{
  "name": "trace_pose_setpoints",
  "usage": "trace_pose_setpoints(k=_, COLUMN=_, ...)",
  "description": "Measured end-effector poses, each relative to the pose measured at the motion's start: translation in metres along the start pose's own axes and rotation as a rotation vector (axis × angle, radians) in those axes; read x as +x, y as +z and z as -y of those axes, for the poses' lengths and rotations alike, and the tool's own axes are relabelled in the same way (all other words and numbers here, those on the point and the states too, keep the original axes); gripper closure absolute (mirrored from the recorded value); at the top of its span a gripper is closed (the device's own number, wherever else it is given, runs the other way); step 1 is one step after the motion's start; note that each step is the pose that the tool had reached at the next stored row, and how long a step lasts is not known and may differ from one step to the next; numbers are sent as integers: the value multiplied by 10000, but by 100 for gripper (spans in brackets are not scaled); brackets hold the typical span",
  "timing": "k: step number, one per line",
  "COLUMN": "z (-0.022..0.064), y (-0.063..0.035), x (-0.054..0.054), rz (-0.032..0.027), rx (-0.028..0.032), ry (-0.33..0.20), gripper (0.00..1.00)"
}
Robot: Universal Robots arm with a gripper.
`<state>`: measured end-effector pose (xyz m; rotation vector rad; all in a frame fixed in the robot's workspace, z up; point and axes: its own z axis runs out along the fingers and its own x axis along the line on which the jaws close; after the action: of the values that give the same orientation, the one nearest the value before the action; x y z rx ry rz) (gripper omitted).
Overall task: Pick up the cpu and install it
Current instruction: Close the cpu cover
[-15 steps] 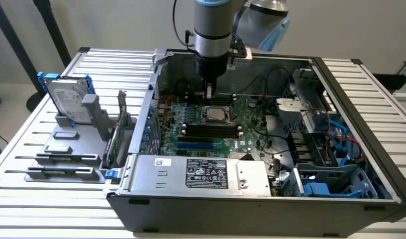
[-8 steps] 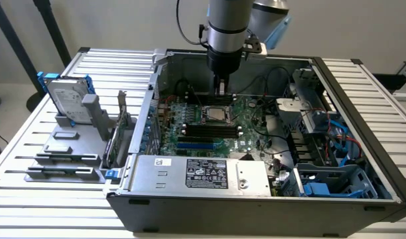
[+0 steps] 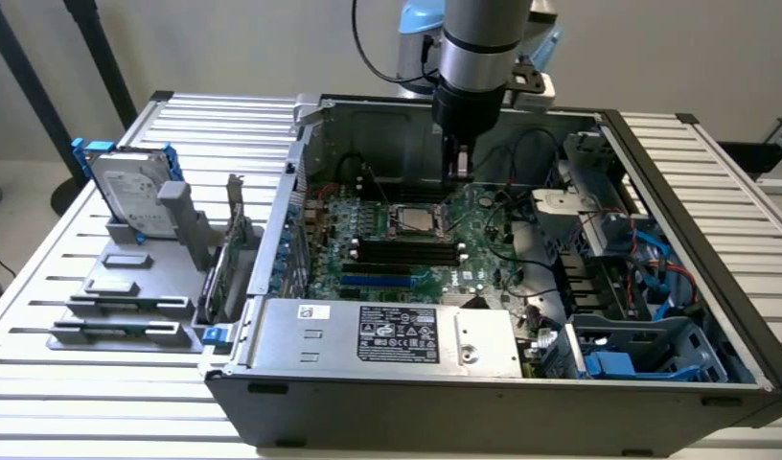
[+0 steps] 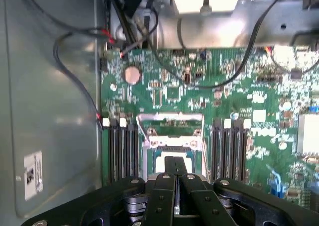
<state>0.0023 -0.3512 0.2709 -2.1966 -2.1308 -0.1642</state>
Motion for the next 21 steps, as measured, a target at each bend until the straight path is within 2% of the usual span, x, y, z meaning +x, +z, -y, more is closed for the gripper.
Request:
trace_pose_setpoints(k=4, z=-186, y=-66, x=-27, rz=-46, rx=3, ry=1, gripper=89)
trace_pose_setpoints(k=8, z=-368, y=-91, x=-51, rz=-131, rx=6, ry=3, gripper=89)
trace_pose_setpoints(k=11, z=-491, y=-89, x=-57, rz=-240, rx=13, ry=6, gripper=89)
trace_pose_setpoints(k=13, z=-559, y=-85, x=-56, rz=-365, rx=16, ry=10, gripper=89)
trace_pose_setpoints(k=14, z=-585, y=-81, x=-55, rz=-421, rx=17, ry=10, gripper=89)
trace_pose_setpoints(k=16, z=-617, y=-65, x=-56, rz=-482, rx=20, ry=11, gripper=89)
trace_pose_setpoints(k=18, z=-630, y=-40, x=-59, rz=-511, rx=21, ry=11, gripper=89)
trace_pose_setpoints(k=21, z=-630, y=13, x=-66, rz=-516, rx=20, ry=12, gripper=89)
